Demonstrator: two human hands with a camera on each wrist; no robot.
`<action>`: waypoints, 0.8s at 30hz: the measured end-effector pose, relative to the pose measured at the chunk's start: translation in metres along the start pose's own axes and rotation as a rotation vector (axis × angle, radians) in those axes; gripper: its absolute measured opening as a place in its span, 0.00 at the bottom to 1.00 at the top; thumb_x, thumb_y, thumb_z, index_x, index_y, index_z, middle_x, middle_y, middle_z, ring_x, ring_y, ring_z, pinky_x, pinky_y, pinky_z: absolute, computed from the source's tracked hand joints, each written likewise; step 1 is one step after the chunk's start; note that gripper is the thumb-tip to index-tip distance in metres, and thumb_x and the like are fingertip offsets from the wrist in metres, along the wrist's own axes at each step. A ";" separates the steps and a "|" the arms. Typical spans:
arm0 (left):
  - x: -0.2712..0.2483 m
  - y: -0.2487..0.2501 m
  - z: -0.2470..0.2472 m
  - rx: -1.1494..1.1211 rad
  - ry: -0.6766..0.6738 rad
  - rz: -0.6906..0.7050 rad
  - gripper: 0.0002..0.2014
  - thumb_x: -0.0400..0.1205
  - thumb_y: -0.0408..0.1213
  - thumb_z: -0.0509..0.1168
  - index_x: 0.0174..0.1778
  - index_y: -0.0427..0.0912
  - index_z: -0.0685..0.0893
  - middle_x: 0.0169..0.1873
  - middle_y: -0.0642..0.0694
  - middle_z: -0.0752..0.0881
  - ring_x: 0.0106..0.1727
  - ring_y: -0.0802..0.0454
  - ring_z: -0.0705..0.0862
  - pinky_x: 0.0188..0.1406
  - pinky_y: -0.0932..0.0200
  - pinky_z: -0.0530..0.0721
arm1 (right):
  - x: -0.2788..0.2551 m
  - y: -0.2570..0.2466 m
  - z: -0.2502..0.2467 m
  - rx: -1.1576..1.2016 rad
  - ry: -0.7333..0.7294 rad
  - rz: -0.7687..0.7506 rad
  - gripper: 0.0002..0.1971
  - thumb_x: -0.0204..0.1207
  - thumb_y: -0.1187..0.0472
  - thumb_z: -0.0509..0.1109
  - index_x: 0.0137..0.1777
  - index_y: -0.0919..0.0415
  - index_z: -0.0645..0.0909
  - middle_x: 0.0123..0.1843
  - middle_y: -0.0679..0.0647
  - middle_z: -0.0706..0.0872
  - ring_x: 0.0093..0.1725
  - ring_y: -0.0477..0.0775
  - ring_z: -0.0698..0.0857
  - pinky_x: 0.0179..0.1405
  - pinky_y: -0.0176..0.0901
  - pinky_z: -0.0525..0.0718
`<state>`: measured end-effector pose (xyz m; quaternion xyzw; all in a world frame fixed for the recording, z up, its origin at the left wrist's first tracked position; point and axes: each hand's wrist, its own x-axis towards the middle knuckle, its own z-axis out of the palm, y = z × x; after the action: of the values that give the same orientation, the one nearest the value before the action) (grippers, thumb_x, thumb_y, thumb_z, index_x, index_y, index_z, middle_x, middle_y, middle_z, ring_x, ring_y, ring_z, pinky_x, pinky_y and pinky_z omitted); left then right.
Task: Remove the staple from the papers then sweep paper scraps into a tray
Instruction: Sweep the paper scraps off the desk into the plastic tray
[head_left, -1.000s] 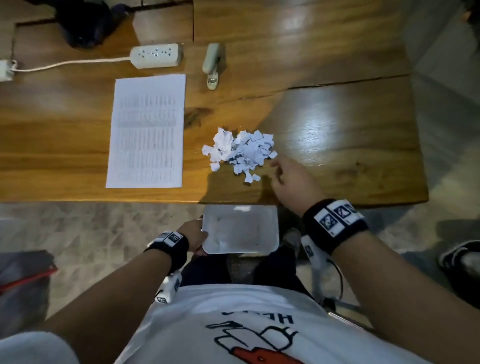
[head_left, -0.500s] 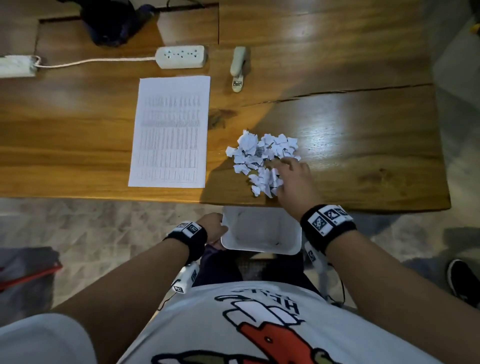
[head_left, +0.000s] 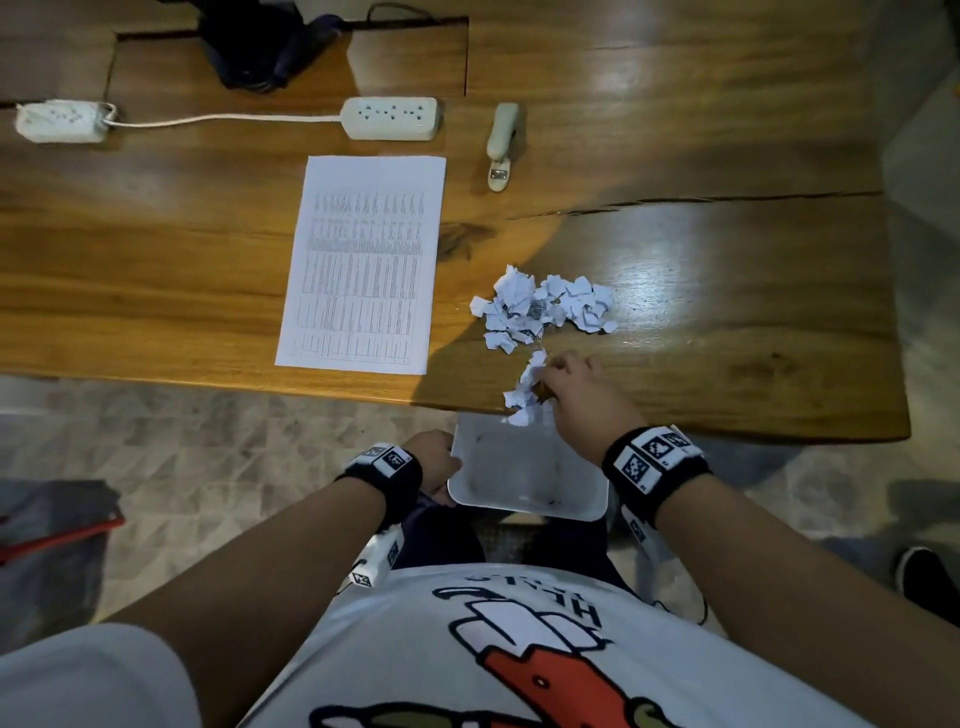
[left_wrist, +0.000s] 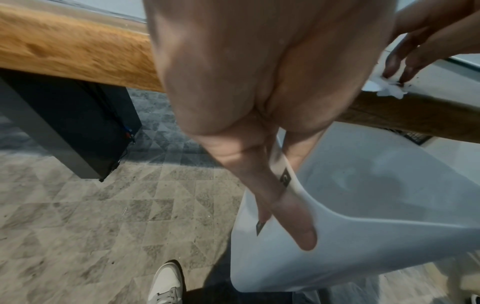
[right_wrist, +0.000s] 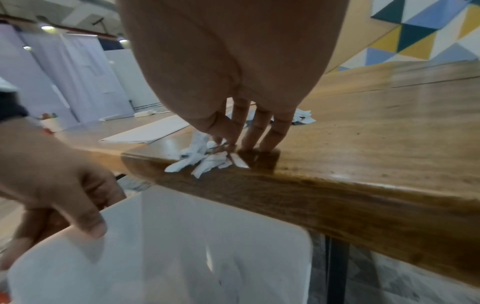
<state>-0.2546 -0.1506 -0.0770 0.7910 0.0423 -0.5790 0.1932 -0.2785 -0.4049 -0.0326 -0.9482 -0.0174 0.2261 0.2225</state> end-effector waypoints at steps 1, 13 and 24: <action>-0.001 0.000 -0.001 -0.025 -0.002 -0.012 0.16 0.87 0.34 0.63 0.65 0.32 0.91 0.53 0.31 0.96 0.42 0.36 0.98 0.48 0.39 0.98 | -0.001 -0.002 0.002 -0.001 -0.018 -0.027 0.22 0.80 0.68 0.64 0.70 0.50 0.83 0.68 0.54 0.81 0.66 0.61 0.78 0.64 0.56 0.81; -0.004 -0.008 0.002 -0.131 -0.009 -0.020 0.16 0.88 0.29 0.62 0.69 0.32 0.89 0.59 0.30 0.94 0.38 0.37 0.96 0.49 0.38 0.98 | 0.052 -0.018 -0.026 0.009 0.081 0.010 0.30 0.78 0.77 0.62 0.81 0.60 0.75 0.86 0.58 0.69 0.80 0.67 0.71 0.79 0.58 0.73; -0.001 -0.009 0.002 -0.133 -0.032 -0.013 0.18 0.86 0.32 0.61 0.68 0.32 0.89 0.51 0.29 0.96 0.45 0.32 0.98 0.52 0.33 0.97 | 0.029 -0.021 -0.011 0.079 0.212 -0.013 0.27 0.77 0.68 0.67 0.77 0.60 0.77 0.75 0.61 0.78 0.72 0.64 0.76 0.71 0.60 0.81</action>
<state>-0.2590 -0.1428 -0.0787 0.7668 0.0827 -0.5886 0.2424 -0.2461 -0.3870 -0.0270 -0.9571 0.0091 0.1235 0.2618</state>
